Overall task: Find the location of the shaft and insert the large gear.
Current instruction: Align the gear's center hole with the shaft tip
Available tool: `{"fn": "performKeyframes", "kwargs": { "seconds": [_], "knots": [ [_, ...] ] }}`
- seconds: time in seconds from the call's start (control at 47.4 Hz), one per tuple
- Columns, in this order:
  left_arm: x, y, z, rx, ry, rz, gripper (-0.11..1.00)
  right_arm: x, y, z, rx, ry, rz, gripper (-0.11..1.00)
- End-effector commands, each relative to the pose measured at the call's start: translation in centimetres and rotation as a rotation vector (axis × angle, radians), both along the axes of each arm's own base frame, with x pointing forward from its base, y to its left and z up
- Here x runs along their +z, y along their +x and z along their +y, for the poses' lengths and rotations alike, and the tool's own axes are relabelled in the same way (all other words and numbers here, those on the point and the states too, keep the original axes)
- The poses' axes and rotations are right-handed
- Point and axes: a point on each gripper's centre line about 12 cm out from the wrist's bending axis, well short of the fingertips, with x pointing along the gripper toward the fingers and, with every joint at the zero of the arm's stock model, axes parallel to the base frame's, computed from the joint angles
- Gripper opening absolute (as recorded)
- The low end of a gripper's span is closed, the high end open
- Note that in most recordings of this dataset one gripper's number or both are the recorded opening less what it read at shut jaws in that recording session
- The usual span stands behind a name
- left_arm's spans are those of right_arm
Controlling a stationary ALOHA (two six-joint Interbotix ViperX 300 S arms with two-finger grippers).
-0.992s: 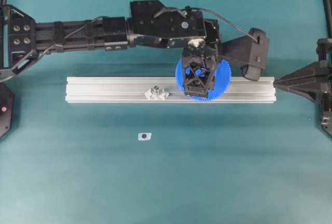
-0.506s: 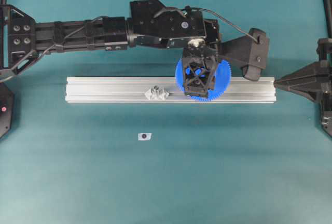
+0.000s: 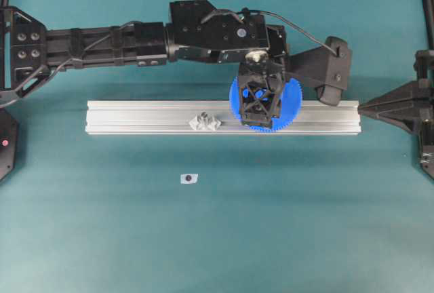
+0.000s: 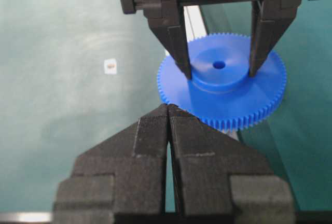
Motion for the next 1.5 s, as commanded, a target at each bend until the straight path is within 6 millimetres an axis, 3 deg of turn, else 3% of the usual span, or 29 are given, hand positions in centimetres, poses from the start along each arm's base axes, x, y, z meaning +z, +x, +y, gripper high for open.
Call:
{"fn": "performKeyframes", "kwargs": {
  "seconds": [0.0, 0.76, 0.907, 1.477],
  "knots": [
    [1.8, -0.5, 1.4, 0.027, 0.01, -0.03, 0.7, 0.7, 0.2, -0.1, -0.006, 0.007, -0.019, -0.01],
    [2.2, -0.4, 1.4, 0.039, 0.007, -0.038, 0.71, 0.7, 0.2, -0.1, -0.006, 0.007, -0.019, -0.01],
    [2.3, -0.4, 1.3, 0.038, 0.007, -0.043, 0.9, 0.8, 0.2, -0.1, -0.005, 0.006, -0.022, -0.01],
    [4.3, -0.3, 0.8, 0.03, 0.008, -0.043, 0.87, 0.8, 0.3, -0.1, -0.006, 0.007, -0.02, -0.01]
  ]
}}
